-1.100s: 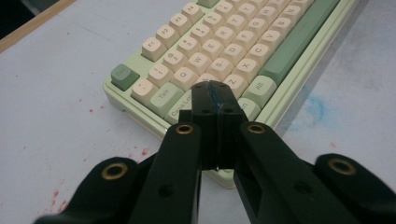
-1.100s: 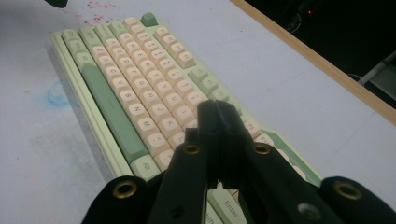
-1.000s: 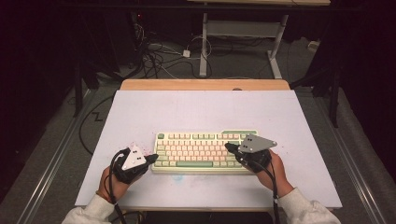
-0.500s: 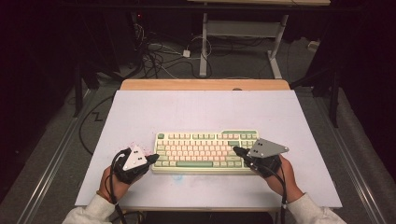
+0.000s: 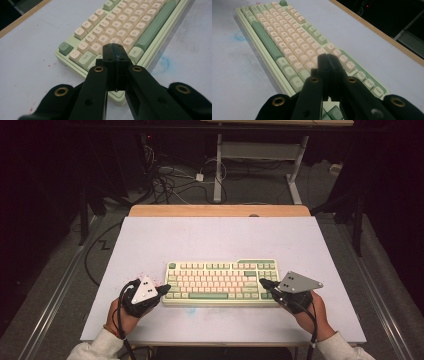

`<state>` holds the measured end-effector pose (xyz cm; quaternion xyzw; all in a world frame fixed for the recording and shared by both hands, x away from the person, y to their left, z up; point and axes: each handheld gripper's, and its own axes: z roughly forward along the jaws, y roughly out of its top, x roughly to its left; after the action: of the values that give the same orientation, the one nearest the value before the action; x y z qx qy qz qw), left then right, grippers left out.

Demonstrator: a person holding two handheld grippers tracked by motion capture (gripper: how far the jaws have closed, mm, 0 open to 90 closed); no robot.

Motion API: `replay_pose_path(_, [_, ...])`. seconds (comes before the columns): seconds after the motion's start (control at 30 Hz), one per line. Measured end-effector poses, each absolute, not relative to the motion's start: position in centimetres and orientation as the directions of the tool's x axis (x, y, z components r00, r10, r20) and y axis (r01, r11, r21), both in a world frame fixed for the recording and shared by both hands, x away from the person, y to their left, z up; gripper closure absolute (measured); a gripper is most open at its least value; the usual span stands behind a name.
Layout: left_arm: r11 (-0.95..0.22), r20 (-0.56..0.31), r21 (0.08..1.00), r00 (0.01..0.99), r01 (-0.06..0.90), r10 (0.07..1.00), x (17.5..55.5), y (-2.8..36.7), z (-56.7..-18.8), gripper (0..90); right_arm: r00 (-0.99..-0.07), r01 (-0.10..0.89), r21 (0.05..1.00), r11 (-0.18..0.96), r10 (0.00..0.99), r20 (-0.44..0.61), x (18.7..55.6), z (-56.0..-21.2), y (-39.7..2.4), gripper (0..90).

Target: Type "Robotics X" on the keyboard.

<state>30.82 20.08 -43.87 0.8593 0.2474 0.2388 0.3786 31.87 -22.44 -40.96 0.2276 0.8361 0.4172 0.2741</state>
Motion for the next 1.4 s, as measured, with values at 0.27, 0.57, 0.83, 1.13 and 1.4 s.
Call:
replay_pose_path(0.27, [-0.591,0.213,0.773,0.782,0.232,0.586,30.9,19.1,-43.5,87.7,-0.744,0.161,0.818,0.553,0.612,-0.268,31.4,-41.2,-23.5,90.0])
replay_pose_path(0.57, [-0.596,0.224,0.782,0.81,0.182,0.541,31.5,16.8,-42.5,87.7,-0.755,0.166,0.811,0.561,0.601,-0.262,30.9,-41.7,-23.6,90.0])
replay_pose_path(0.83, [-0.605,0.213,0.777,0.833,0.172,0.51,32.3,15.0,-42.4,87.6,-0.757,0.165,0.811,0.562,0.599,-0.262,30.9,-41.7,-23.5,90.0])
replay_pose_path(1.13, [-0.623,0.208,0.766,0.855,0.16,0.476,33.2,13.1,-42.6,87.6,-0.772,0.178,0.812,0.556,0.59,-0.235,31.0,-41.8,-23.2,90.0])
replay_pose_path(1.4, [-0.641,0.216,0.754,0.869,0.141,0.445,33.7,11.5,-42.7,87.6,-0.77,0.177,0.808,0.563,0.59,-0.243,31.0,-41.8,-23.2,90.0])
